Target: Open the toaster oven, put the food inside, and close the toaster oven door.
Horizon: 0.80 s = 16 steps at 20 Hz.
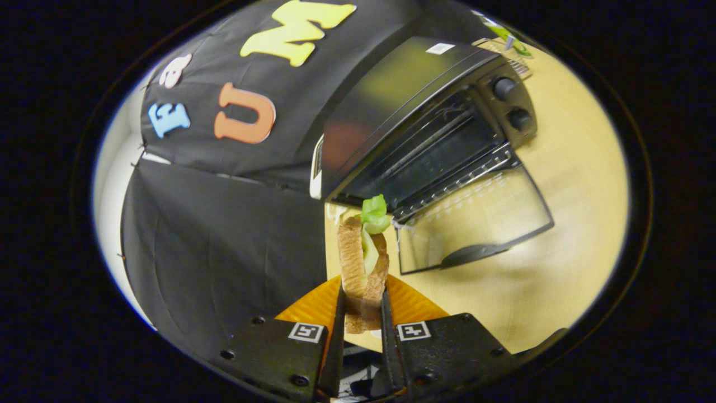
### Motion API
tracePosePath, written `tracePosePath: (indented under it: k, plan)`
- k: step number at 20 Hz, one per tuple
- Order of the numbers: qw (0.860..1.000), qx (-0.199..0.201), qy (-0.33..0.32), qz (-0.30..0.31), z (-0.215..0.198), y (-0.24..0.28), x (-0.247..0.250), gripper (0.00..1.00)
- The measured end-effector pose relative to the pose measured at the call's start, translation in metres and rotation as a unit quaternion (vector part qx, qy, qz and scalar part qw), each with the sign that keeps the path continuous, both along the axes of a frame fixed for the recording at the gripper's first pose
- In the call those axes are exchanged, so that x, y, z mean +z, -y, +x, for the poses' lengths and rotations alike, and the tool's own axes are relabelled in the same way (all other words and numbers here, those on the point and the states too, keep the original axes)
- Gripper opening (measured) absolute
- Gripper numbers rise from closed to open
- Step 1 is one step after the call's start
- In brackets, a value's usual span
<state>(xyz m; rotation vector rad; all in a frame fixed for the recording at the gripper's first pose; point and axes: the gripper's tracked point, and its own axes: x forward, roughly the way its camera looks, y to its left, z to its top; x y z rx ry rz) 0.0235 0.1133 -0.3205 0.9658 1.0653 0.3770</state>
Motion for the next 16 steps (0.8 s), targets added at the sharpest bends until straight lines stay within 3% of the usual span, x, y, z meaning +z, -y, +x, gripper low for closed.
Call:
tracePosePath:
  k: [6, 11, 16]
  plan:
    - [0.986, -0.147, 0.006, 0.077, 0.076, 0.02, -0.037, 0.34]
    - [0.969, -0.222, 0.041, 0.106, 0.133, 0.024, -0.061, 0.34]
    - [0.949, -0.283, 0.057, 0.129, 0.161, 0.031, -0.084, 0.34]
